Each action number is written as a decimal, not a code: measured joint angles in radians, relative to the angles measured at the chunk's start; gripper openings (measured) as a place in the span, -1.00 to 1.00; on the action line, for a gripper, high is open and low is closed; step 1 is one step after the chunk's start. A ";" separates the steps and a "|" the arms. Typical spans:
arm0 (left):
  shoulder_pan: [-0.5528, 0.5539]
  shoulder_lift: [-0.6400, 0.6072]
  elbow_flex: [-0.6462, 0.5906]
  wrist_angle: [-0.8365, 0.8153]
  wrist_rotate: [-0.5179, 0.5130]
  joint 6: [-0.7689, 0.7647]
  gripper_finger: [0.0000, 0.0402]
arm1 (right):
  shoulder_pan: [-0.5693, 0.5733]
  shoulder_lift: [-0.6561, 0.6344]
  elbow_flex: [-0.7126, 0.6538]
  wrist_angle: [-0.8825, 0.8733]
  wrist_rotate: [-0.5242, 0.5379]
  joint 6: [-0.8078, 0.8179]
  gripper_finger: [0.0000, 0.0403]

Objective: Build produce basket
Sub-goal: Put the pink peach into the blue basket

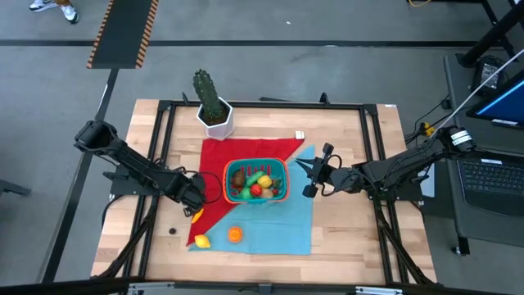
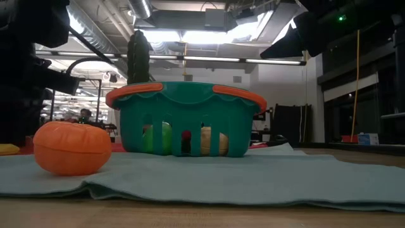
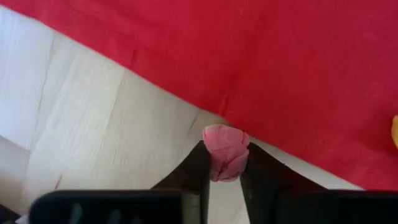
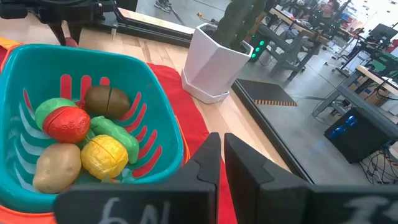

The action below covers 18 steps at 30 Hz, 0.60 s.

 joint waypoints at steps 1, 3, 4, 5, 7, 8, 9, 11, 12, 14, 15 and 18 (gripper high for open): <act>-0.004 -0.001 0.000 0.003 -0.004 0.000 -0.74 | 0.000 0.000 0.000 0.000 0.000 0.000 -0.87; -0.010 -0.007 0.000 0.006 -0.009 -0.001 -0.78 | 0.000 0.000 0.000 0.000 0.000 0.000 -0.87; -0.012 -0.010 0.000 0.006 -0.010 -0.003 -0.79 | 0.000 0.000 0.000 0.000 0.000 0.000 -0.87; -0.012 -0.015 0.001 0.006 -0.010 -0.003 -0.79 | 0.000 0.000 0.000 0.000 0.000 0.000 -0.87; -0.012 -0.032 0.005 0.011 -0.007 -0.004 -0.76 | 0.000 0.000 0.000 0.000 0.000 0.000 -0.87; -0.012 -0.045 0.012 0.011 -0.005 -0.004 -0.75 | 0.000 0.000 0.000 0.000 0.000 0.000 -0.87; -0.012 -0.059 0.017 0.011 -0.004 -0.004 -0.75 | 0.000 0.000 0.000 0.000 0.000 0.000 -0.87; -0.012 -0.091 0.025 -0.003 0.001 -0.011 -0.75 | 0.000 0.000 0.000 0.000 0.000 0.000 -0.87; -0.012 -0.109 0.031 -0.018 0.003 -0.018 -0.77 | 0.000 0.000 0.000 0.000 0.000 0.000 -0.87; -0.013 -0.148 0.046 -0.060 0.004 -0.033 -0.80 | 0.000 0.000 0.000 0.000 0.000 0.000 -0.87; -0.015 -0.167 0.052 -0.094 0.006 -0.047 -0.80 | 0.000 0.000 0.000 0.000 0.000 0.000 -0.87; -0.033 -0.228 0.072 -0.170 0.001 -0.102 -0.80 | 0.000 0.000 0.000 0.000 0.000 0.000 -0.87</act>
